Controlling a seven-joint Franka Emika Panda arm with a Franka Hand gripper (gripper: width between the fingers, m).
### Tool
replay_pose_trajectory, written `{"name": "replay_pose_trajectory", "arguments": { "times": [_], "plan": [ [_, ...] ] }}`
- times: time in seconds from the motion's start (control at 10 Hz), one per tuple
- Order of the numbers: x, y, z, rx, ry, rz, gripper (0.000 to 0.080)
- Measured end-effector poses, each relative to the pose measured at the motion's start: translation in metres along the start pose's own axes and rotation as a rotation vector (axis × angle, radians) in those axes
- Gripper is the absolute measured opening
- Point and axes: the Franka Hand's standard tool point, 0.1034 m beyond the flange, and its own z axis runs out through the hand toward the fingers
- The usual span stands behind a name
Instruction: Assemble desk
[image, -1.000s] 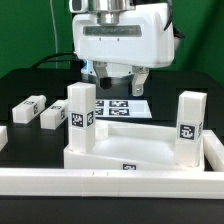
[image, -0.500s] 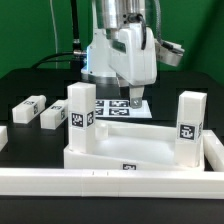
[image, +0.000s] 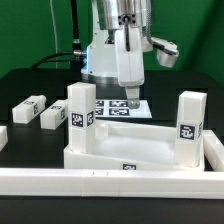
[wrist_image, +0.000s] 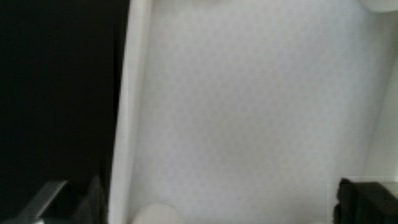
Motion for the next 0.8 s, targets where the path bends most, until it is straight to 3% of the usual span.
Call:
{"name": "replay_pose_trajectory", "arguments": {
  "times": [0.8],
  "plan": [
    [0.014,0.028,0.057,-0.096,0.056,-0.002,0.0649]
  ]
}}
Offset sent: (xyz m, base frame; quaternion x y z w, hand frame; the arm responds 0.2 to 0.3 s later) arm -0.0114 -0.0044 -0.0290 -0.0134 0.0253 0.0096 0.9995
